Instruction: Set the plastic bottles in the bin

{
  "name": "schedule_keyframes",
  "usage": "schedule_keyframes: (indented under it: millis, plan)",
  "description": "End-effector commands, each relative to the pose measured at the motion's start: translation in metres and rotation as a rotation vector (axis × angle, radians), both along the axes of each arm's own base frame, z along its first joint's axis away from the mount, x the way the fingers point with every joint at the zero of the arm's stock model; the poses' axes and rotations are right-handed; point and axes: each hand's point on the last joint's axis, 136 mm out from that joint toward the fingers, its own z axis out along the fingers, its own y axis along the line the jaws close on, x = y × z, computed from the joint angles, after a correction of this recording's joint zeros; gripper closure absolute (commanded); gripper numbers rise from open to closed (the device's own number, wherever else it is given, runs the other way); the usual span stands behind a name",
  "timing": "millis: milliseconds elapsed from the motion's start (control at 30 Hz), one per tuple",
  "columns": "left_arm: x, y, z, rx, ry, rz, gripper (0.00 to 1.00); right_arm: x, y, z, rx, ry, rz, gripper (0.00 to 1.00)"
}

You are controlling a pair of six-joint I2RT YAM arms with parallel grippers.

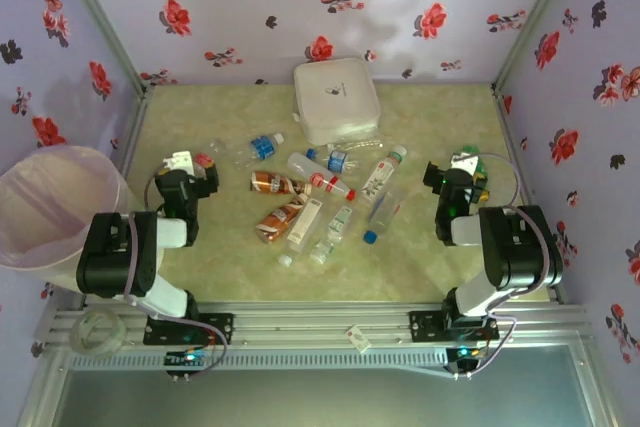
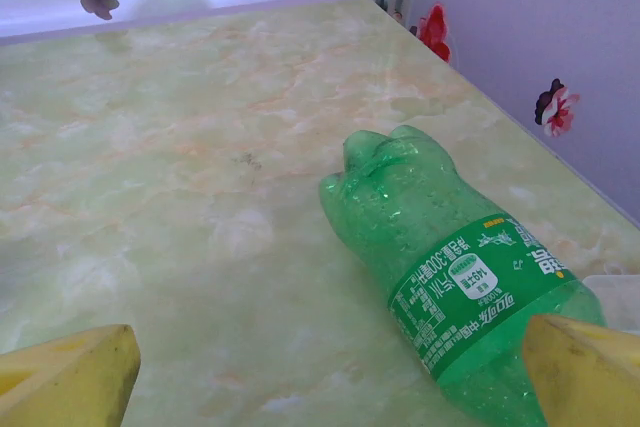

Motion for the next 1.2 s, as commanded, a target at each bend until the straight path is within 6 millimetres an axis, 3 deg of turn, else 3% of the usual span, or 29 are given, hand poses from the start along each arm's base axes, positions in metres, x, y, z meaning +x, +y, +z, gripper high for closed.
schedule_keyframes:
  millis: [0,700,833,1000,1167]
  plan:
    - [0.003,0.000,0.005,0.024,-0.019,-0.005,0.00,0.001,-0.003,0.004,0.016,-0.025,-0.014,0.01]
    - [0.004,0.001,0.004,0.010,-0.011,-0.018,0.00,0.003,-0.005,0.002,0.038,-0.018,-0.012,0.01]
    - [0.004,0.000,0.008,0.013,-0.014,-0.021,0.01,0.004,0.000,0.010,0.046,-0.007,0.021,0.01]
    - [-0.008,-0.007,0.052,0.083,-0.028,-0.001,0.00,0.000,0.003,0.049,0.046,-0.003,0.032,0.01]
    - [-0.024,-0.019,0.085,-0.036,-0.008,0.032,0.00,-0.021,0.004,0.078,0.065,0.151,0.026,0.01]
